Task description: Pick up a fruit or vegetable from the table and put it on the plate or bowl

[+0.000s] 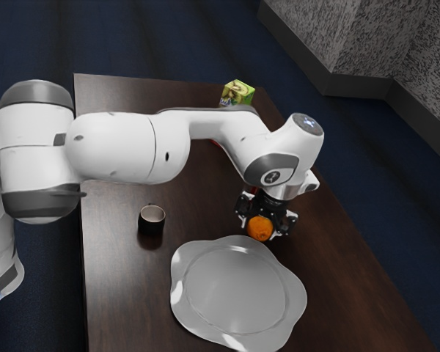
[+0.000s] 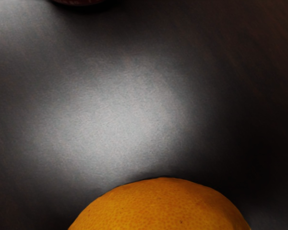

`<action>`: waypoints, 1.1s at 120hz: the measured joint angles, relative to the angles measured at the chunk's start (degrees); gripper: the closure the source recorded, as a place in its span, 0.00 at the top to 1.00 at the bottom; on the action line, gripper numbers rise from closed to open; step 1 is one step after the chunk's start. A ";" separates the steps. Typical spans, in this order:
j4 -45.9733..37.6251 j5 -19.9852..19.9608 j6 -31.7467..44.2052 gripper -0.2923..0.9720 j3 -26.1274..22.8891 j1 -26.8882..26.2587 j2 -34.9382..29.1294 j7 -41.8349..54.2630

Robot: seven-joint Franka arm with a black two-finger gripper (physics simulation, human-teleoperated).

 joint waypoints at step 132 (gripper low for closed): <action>9.15 12.28 -9.84 0.72 7.80 -23.02 15.15 -0.51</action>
